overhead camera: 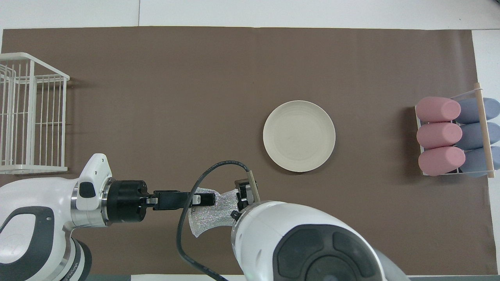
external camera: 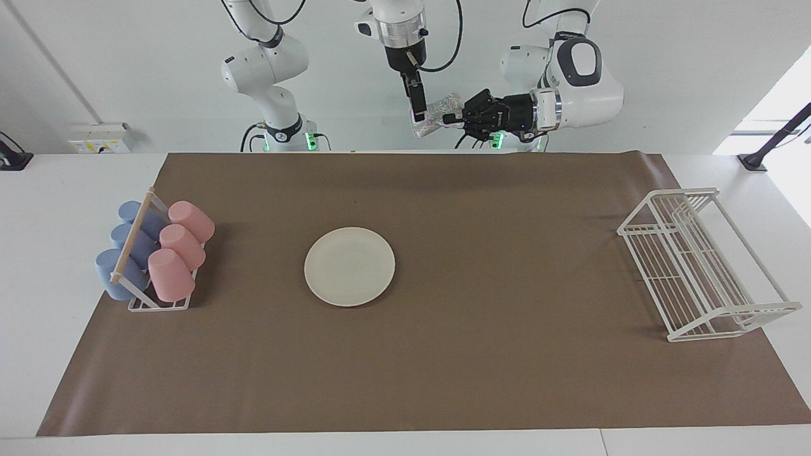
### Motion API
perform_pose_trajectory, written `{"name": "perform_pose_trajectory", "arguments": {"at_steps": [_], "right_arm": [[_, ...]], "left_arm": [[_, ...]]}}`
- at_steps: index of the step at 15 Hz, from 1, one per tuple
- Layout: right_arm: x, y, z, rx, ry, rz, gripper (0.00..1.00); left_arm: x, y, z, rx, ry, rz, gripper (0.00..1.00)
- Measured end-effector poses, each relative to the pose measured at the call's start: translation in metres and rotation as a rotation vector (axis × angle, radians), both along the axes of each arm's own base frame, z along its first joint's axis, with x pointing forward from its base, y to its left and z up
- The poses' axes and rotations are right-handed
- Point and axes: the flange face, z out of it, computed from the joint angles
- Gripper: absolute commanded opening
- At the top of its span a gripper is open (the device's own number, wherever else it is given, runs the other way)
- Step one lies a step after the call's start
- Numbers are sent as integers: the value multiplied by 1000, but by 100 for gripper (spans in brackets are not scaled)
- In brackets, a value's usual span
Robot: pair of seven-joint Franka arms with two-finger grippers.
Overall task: Wipe plate with sponge
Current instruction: 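Pass the sponge from the left gripper to the right gripper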
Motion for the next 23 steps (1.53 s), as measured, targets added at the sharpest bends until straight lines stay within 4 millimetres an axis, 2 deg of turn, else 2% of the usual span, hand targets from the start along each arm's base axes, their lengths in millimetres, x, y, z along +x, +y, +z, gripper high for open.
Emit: {"name": "perform_pose_trajectory", "arguments": {"at_steps": [5, 21, 22, 23], "right_arm": [[-3, 7, -15, 47, -58, -8, 100], [0, 16, -6, 191, -72, -49, 100], [0, 16, -8, 190, -71, -50, 98], [0, 15, -11, 188, -70, -51, 88]], "left_arm": [[-1, 0, -1, -9, 6, -10, 0], [0, 7, 1, -31, 13, -21, 0], [0, 8, 1, -32, 14, -19, 0], [0, 8, 1, -33, 14, -19, 0]]}}
